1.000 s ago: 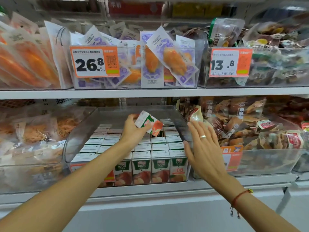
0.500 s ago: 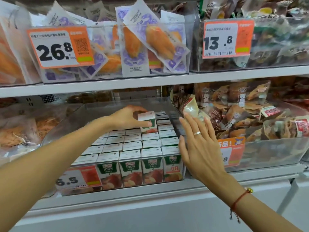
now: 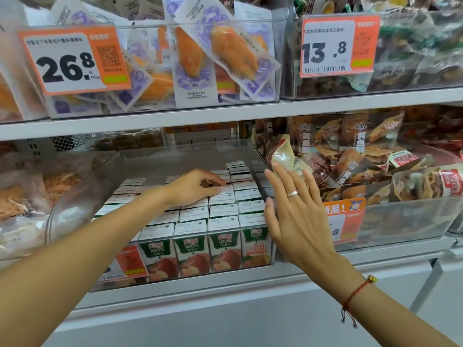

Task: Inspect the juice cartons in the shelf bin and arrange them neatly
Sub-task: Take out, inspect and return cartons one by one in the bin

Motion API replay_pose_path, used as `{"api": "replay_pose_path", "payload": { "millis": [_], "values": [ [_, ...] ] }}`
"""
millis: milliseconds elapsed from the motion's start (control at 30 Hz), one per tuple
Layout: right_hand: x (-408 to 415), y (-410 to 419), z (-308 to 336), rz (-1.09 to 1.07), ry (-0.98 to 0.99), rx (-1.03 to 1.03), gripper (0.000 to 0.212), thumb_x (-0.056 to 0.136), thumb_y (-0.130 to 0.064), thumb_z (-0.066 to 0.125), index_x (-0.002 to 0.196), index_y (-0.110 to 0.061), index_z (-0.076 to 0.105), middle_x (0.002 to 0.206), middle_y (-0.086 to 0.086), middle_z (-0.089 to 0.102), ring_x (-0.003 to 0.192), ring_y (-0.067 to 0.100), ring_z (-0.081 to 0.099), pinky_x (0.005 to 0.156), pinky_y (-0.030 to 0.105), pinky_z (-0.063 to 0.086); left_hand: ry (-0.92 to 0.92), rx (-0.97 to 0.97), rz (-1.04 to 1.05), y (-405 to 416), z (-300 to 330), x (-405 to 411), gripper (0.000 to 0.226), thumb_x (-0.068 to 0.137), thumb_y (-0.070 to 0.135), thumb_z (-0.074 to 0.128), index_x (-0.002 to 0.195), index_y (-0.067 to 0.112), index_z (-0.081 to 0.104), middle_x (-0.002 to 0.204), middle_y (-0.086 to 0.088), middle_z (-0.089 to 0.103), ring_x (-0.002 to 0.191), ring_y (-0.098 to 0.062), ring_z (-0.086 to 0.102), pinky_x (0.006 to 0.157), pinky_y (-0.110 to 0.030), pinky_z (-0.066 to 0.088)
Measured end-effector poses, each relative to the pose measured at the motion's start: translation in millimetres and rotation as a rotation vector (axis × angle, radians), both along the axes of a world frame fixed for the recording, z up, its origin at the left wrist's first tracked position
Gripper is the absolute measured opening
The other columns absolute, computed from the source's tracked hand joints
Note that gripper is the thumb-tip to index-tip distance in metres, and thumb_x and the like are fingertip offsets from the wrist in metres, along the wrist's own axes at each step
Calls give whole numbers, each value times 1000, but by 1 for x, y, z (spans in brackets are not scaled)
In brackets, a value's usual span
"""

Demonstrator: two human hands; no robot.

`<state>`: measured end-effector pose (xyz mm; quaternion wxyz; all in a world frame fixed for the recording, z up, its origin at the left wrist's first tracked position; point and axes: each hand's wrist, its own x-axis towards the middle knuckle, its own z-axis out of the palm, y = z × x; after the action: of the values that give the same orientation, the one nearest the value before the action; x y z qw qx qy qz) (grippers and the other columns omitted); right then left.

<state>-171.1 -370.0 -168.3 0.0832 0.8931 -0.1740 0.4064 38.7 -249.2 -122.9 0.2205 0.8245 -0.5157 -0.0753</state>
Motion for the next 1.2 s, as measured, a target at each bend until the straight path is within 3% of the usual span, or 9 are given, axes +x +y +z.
{"api": "replay_pose_path", "payload": {
  "millis": [100,267,400,500,700,833,933,1067,1200],
  "values": [
    [0,0,0,1,-4,-4,52,95,-29,32,136,-4,53,143,14,51,132,27,49,119,42,18,-13,-7,20,-4,3,8,28,99,27,54,125,20,65,131,4,61,114,-12,55,87,-17,40],
    [1,-1,-2,7,-24,-15,52,95,-28,32,136,-4,53,143,14,51,131,27,49,118,42,19,-145,91,95,-20,3,23,36,99,30,55,133,21,56,138,-3,55,121,-23,53,106,-38,42],
    [3,-2,-3,6,-34,-16,53,95,-29,31,136,-4,53,144,14,50,131,27,49,119,42,19,-128,240,75,-27,17,32,35,95,38,59,129,28,58,124,4,59,110,-17,55,96,-28,44],
    [4,-3,-4,7,-44,-17,52,95,-29,31,137,-4,53,144,13,50,131,27,49,119,42,19,-236,329,39,-32,30,36,37,90,40,66,125,29,61,113,8,62,106,-16,59,91,-25,47],
    [5,-5,-6,12,-72,-28,52,95,-27,32,136,-5,53,144,13,51,130,26,48,119,41,19,-325,406,32,-36,27,36,42,94,41,60,130,20,59,126,2,60,109,-18,56,96,-30,47],
    [6,-6,-7,13,-93,-47,51,95,-27,31,135,-5,54,142,13,52,129,25,46,120,41,17,-336,201,55,-22,26,25,41,97,36,57,131,14,58,131,-7,58,116,-24,55,103,-37,45],
    [5,-6,-7,14,-89,-56,50,95,-27,32,134,-4,54,141,14,52,129,25,44,120,39,14,-247,-23,97,-6,21,8,40,101,30,50,136,12,49,137,-9,49,126,-24,44,107,-32,36],
    [3,-3,-4,3,-52,-39,51,95,-27,31,133,-3,55,140,15,53,129,25,45,120,39,13,-216,-442,160,13,6,-19,29,103,9,43,127,15,57,119,0,59,114,-17,56,90,-22,42],
    [-1,4,2,-27,47,2,54,95,-29,29,135,-3,53,141,15,53,129,28,49,119,42,17,-252,-303,172,24,3,-20,32,100,6,44,123,18,63,128,-5,61,117,-24,58,97,-42,49]
  ]
}}
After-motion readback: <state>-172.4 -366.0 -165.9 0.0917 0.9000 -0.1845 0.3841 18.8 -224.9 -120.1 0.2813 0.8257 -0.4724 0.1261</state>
